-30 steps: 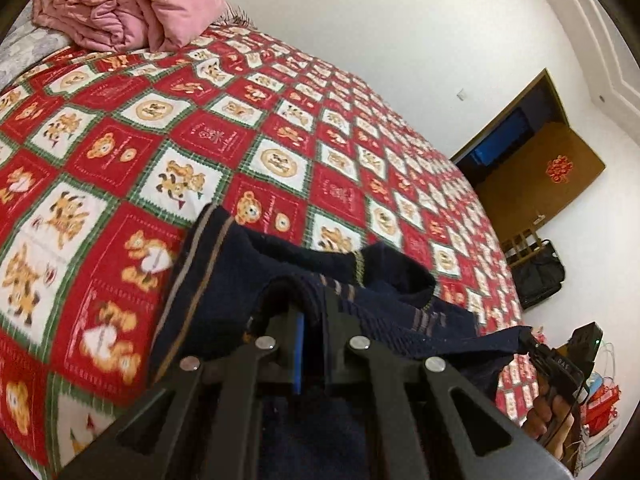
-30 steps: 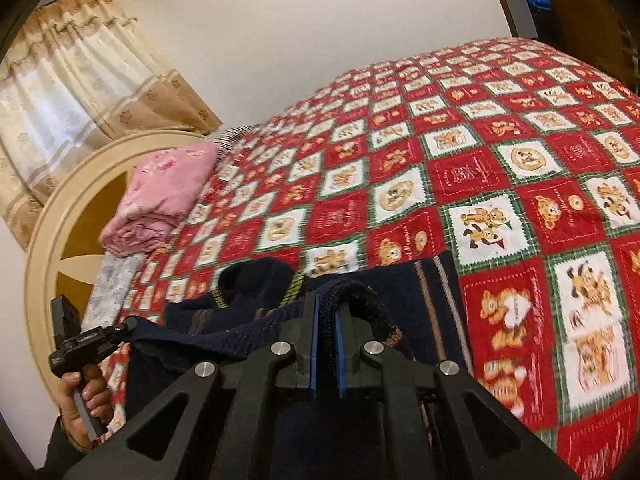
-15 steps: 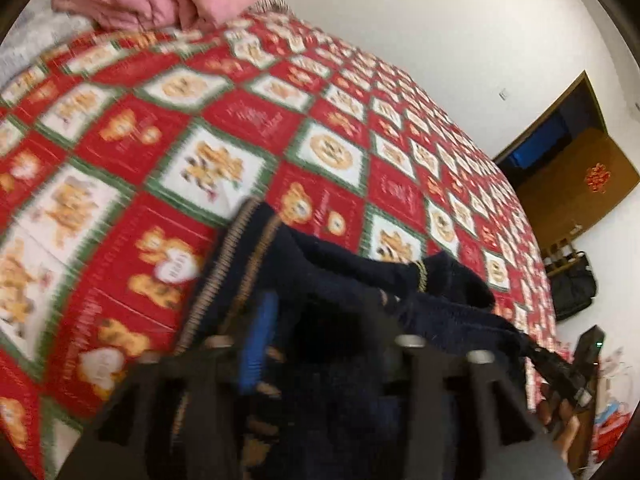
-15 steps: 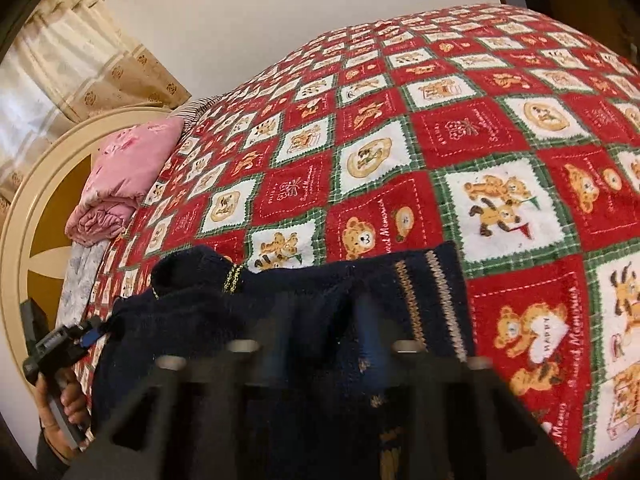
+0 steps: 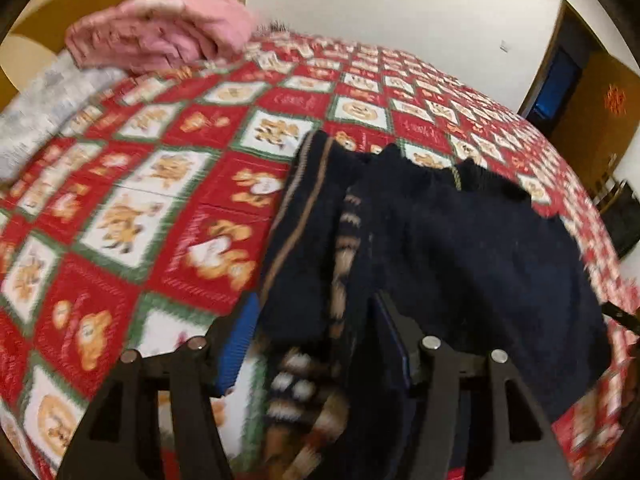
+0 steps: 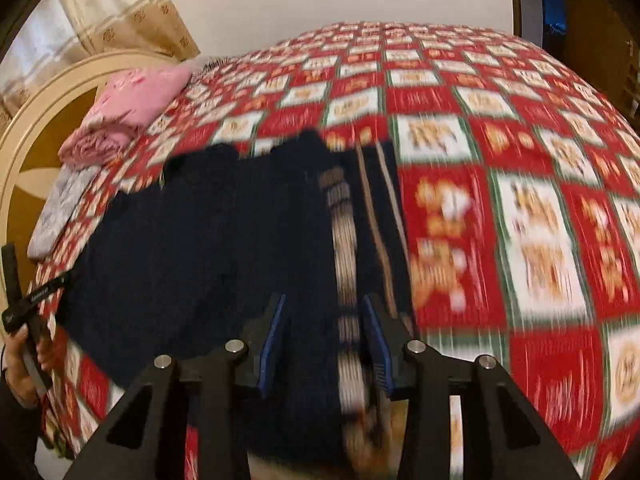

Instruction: Fold small clothes

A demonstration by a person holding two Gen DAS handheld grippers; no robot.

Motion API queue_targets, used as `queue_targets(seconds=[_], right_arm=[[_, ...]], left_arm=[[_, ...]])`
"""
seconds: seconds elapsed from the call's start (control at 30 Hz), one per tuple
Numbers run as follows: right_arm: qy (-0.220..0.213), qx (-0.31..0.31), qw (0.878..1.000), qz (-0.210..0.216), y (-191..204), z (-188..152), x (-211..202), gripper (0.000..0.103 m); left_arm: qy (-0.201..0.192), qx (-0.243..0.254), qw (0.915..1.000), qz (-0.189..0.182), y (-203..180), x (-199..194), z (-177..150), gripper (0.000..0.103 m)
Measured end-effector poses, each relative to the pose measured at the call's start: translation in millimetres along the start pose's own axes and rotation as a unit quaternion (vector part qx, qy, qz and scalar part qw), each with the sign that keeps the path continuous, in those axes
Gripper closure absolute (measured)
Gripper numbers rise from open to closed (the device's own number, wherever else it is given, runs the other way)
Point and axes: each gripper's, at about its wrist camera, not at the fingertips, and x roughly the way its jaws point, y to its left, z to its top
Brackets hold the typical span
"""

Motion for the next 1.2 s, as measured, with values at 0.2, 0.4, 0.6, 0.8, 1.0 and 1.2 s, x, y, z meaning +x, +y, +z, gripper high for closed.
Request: queue_targets(seconds=[0.2, 0.4, 0.6, 0.8, 1.0, 1.2], right_arm=[[0.028, -0.017, 0.999, -0.042, -2.0, -32.0, 0.2, 0.077], [0.028, -0.026, 0.998, -0.049, 0.6, -48.9, -13.0, 0.092], [0.045, -0.047, 0.995, -0.076, 9.5, -55.7, -13.0, 0.092], [0.062, -0.064, 0.992, -0.093, 14.2, -53.6, -17.2, 0.092], [-0.043, -0.069, 0.989, -0.122, 43.4, -20.3, -53.9, 0.078], [-0.038, -0.121, 0.990, -0.055, 86.3, -12.6, -28.0, 0.063]], left_arm=[[0.032, -0.033, 0.9989, 0.001, 21.1, 8.8, -19.6, 0.038], [0.030, -0.030, 0.9991, 0.003, 23.5, 3.6, -30.1, 0.038], [0.026, -0.031, 0.9992, -0.003, 27.0, -0.2, -33.8, 0.036], [0.019, -0.025, 0.9995, -0.002, 29.1, -1.5, -37.2, 0.030], [0.019, -0.016, 0.9997, 0.008, 25.3, -1.0, -36.9, 0.028], [-0.019, -0.040, 0.9984, 0.034, 31.9, -24.0, -26.2, 0.028]])
